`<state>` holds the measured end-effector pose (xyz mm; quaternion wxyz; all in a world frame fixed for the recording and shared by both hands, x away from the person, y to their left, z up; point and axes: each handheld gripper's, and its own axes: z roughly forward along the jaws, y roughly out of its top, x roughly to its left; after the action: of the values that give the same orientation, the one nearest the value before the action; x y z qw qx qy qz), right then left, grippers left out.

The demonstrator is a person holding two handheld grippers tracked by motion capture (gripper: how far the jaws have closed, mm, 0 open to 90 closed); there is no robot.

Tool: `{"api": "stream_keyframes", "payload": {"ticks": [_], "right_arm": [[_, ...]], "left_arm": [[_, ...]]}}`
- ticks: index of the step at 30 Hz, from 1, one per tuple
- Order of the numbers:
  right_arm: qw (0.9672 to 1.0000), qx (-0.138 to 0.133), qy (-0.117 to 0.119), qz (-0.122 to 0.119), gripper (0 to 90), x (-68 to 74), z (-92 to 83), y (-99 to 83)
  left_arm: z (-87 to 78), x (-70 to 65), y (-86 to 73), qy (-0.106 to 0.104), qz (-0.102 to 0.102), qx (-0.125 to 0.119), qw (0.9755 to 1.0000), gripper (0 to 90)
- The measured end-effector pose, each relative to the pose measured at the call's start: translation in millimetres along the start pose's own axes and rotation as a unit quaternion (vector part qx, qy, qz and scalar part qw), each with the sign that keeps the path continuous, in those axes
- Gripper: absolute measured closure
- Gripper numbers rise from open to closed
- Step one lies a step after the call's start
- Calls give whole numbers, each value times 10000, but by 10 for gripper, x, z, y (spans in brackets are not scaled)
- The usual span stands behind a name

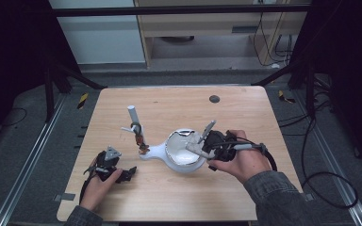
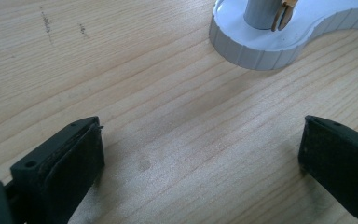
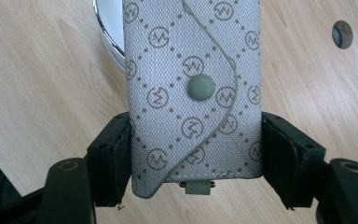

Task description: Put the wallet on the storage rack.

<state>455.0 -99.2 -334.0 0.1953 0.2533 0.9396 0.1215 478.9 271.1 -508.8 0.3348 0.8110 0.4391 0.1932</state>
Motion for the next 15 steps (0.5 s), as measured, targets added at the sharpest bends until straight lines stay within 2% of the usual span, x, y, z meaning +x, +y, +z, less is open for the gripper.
{"api": "stream_keyframes", "payload": {"ticks": [15], "right_arm": [[9995, 113, 185, -216, 319, 135, 143, 165]], "left_arm": [[-1, 0, 0, 1, 2, 8, 10000, 0]]}}
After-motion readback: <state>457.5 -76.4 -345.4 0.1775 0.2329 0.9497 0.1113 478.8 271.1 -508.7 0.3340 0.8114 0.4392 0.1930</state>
